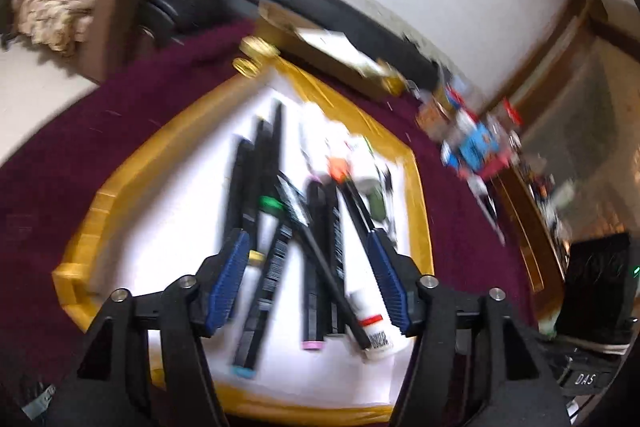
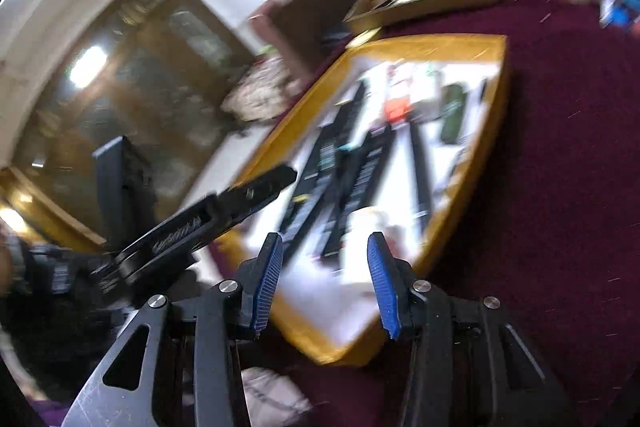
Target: Organize rigid objects
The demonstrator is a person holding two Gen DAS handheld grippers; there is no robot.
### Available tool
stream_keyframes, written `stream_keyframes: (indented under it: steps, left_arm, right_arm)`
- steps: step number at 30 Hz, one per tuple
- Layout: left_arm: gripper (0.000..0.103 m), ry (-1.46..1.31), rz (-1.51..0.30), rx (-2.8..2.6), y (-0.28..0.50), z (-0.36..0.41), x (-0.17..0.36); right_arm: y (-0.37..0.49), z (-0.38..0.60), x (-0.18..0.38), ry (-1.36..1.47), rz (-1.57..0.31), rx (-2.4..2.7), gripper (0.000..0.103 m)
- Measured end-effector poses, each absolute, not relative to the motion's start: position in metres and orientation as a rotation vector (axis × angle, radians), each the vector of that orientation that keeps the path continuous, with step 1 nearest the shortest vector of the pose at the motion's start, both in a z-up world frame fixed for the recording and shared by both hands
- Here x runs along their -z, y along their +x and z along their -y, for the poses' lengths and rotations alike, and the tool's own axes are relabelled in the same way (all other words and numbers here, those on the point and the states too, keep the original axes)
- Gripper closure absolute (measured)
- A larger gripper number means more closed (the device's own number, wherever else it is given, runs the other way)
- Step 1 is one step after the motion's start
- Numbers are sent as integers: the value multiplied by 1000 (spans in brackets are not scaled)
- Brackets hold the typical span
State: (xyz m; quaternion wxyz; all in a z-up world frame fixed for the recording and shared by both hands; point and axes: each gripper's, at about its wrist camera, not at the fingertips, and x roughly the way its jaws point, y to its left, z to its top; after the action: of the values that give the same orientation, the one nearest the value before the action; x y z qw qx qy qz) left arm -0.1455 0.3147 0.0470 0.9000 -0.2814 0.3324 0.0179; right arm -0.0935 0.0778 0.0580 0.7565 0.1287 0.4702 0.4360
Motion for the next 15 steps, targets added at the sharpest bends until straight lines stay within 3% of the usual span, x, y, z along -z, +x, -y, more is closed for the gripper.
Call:
stream_keyframes:
  steps: [4, 9, 12, 13, 15]
  left_arm:
    - [31, -544, -630, -131, -162, -323, -62]
    - [29, -382, -550, -252, -176, -303, -89]
    - [11, -257, -405, -355, -197, -281, -121]
    - [1, -252, -350, -335, -205, -276, -129]
    - [0, -305, -216, -170, -219, -270, -140]
  right_arm:
    - [-88, -97, -48, 231, -1083, -929, 53]
    - [-92, -95, -44, 220, -1053, -890, 53]
    - [-102, -82, -59, 169, -934, -810, 53]
    - [-107, -77, -65, 158, -882, -777, 53]
    - [-116, -69, -74, 139, -795, -716, 51]
